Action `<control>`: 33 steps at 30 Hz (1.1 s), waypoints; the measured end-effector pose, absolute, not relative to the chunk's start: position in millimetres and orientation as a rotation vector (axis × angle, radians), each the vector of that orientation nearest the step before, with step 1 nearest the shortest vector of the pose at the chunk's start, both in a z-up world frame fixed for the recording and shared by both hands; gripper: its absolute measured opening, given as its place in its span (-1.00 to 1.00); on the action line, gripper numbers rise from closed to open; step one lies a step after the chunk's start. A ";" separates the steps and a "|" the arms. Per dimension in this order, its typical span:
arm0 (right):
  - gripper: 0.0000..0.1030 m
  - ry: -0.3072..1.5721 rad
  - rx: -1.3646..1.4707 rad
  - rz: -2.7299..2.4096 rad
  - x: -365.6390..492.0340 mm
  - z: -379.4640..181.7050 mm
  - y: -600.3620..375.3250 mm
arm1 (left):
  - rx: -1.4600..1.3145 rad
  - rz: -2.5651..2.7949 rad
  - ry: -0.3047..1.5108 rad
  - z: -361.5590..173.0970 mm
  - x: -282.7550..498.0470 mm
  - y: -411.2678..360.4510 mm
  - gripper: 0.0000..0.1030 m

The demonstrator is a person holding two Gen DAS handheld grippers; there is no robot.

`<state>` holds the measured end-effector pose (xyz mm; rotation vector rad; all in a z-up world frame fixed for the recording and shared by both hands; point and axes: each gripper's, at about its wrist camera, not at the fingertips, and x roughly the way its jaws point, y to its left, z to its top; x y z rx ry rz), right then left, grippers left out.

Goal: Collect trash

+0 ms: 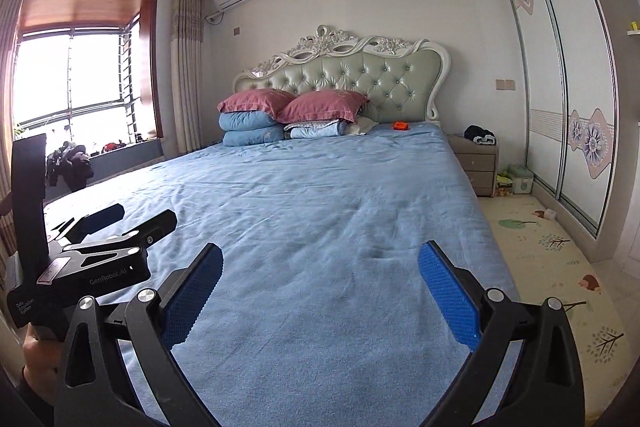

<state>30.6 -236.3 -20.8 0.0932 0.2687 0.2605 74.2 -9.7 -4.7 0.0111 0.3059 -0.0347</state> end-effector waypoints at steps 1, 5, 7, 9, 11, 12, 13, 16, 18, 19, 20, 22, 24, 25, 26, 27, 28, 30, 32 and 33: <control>0.84 0.268 0.092 0.261 30.4 -21.2 -233.7 | 0.010 -0.013 0.304 -4.7 75.2 -7.2 0.92; 0.84 0.274 0.079 0.253 30.8 -19.5 -228.0 | -0.003 0.000 0.322 -7.1 79.5 -1.3 0.92; 0.84 0.284 0.077 0.255 32.0 -20.1 -225.6 | -0.014 0.001 0.327 -8.4 79.9 0.8 0.92; 0.84 0.293 0.074 0.260 32.5 -22.1 -223.2 | -0.012 0.005 0.316 -8.3 78.1 1.9 0.92; 0.84 0.308 0.068 0.268 34.4 -24.3 -218.9 | -0.010 0.035 0.297 -7.5 74.2 3.1 0.92; 0.84 0.310 0.066 0.272 34.5 -24.9 -217.2 | -0.006 0.050 0.283 -6.8 72.4 3.1 0.92; 0.84 0.311 0.062 0.273 34.1 -24.9 -215.4 | 0.001 0.060 0.271 -5.9 70.5 3.3 0.92; 0.84 0.304 0.054 0.275 31.8 -23.8 -211.6 | 0.006 0.052 0.273 -4.3 70.0 5.1 0.92; 0.84 0.297 0.054 0.275 32.1 -21.5 -211.6 | -0.008 0.033 0.287 -4.0 70.9 7.5 0.92; 0.84 0.294 0.054 0.272 31.7 -20.7 -211.4 | -0.010 0.034 0.290 -3.4 70.9 8.2 0.92; 0.84 0.291 0.058 0.270 31.6 -19.9 -212.1 | -0.010 0.034 0.289 -3.1 70.2 8.5 0.92; 0.84 0.293 0.067 0.277 32.1 -18.1 -213.4 | -0.006 0.042 0.292 -2.2 70.3 8.7 0.92; 0.84 0.293 0.070 0.279 32.7 -17.2 -214.2 | -0.006 0.041 0.294 -0.7 70.2 8.9 0.92; 0.84 0.293 0.068 0.279 32.7 -16.6 -214.0 | -0.006 0.043 0.294 0.0 69.8 9.2 0.92; 0.84 0.292 0.066 0.278 32.5 -16.1 -214.2 | -0.006 0.047 0.292 0.7 69.4 9.2 0.92; 0.84 0.292 0.064 0.278 32.5 -15.9 -214.3 | -0.006 0.049 0.290 1.7 69.0 9.2 0.92; 0.84 0.293 0.062 0.277 32.6 -15.5 -214.6 | -0.006 0.050 0.290 2.8 69.2 9.1 0.92; 0.84 0.291 0.062 0.276 31.9 -15.3 -215.1 | -0.007 0.049 0.288 4.6 69.3 9.2 0.92; 0.84 0.288 0.065 0.275 31.3 -15.2 -216.0 | -0.005 0.048 0.289 6.4 69.8 8.3 0.92; 0.84 0.285 0.067 0.275 30.3 -15.1 -216.6 | -0.007 0.049 0.288 7.0 70.2 8.3 0.92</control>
